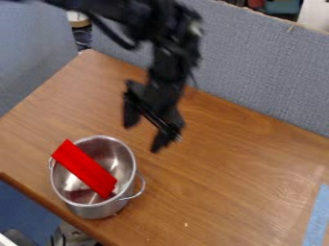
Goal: Put the red object in the metal pot
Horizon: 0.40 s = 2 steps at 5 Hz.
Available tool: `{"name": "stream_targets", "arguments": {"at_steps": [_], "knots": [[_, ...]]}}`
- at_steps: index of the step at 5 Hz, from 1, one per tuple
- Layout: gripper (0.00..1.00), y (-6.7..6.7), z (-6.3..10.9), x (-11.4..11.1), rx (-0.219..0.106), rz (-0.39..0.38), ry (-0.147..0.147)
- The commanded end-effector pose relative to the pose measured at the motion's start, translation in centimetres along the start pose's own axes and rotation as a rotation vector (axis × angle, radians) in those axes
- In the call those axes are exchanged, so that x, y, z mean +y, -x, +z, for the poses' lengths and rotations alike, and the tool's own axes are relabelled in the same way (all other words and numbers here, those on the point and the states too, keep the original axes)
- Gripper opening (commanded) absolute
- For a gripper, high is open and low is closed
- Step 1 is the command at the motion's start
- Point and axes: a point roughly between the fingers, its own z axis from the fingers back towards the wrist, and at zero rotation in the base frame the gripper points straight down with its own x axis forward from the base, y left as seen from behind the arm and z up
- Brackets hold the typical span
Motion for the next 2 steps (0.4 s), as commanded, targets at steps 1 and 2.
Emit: {"name": "stream_targets", "arguments": {"at_steps": [1,2], "knots": [[1.00,0.85,2.82,1.61,-0.060,-0.025,0.002],[1.00,-0.11,2.81,1.18,-0.061,0.031,0.020]]}}
